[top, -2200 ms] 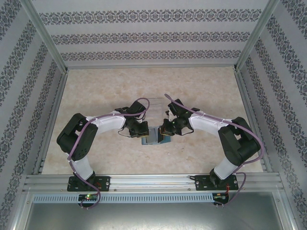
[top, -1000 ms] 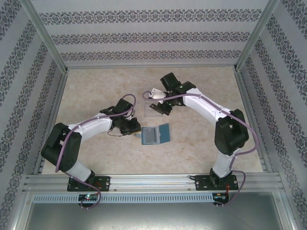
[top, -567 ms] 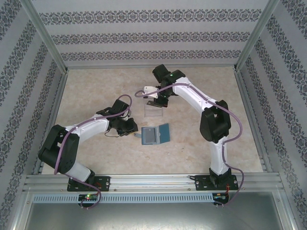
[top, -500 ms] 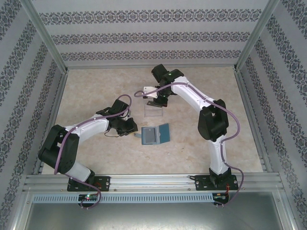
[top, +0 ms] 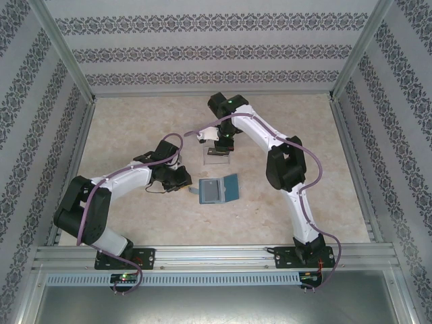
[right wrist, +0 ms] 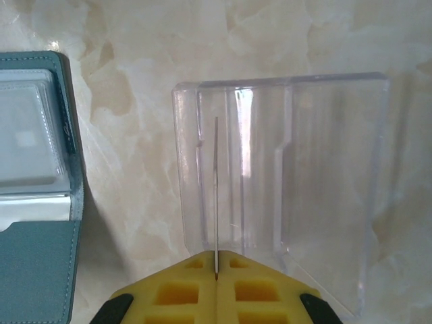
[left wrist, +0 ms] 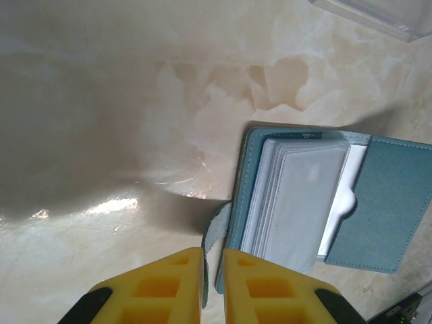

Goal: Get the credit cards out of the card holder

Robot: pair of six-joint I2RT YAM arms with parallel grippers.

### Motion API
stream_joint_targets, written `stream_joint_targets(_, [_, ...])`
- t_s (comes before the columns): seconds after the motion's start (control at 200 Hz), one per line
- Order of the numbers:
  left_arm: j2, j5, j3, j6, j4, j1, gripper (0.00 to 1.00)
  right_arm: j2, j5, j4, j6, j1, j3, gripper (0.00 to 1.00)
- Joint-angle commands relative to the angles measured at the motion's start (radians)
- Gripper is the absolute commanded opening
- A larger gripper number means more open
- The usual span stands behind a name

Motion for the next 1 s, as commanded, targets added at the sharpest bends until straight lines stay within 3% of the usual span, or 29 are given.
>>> stream_joint_targets(0.0, [-0.028, 0.010, -0.017, -0.015, 0.008, 0.014, 0.16, 0.032, -0.033, -0.087, -0.030, 0.011, 0.043, 0.00])
stream_joint_targets(0.44, [-0.057, 0.005, -0.032, -0.018, -0.003, 0.024, 0.16, 0.145, -0.083, -0.181, -0.037, 0.017, 0.154, 0.00])
stream_joint_targets(0.714, [-0.070, 0.008, -0.040, -0.016, -0.008, 0.030, 0.16, 0.202, -0.074, -0.233, -0.031, 0.009, 0.250, 0.18])
stream_joint_targets(0.994, [-0.073, 0.003, -0.040, -0.019, -0.005, 0.031, 0.16, 0.175, -0.064, -0.209, -0.025, 0.004, 0.281, 0.20])
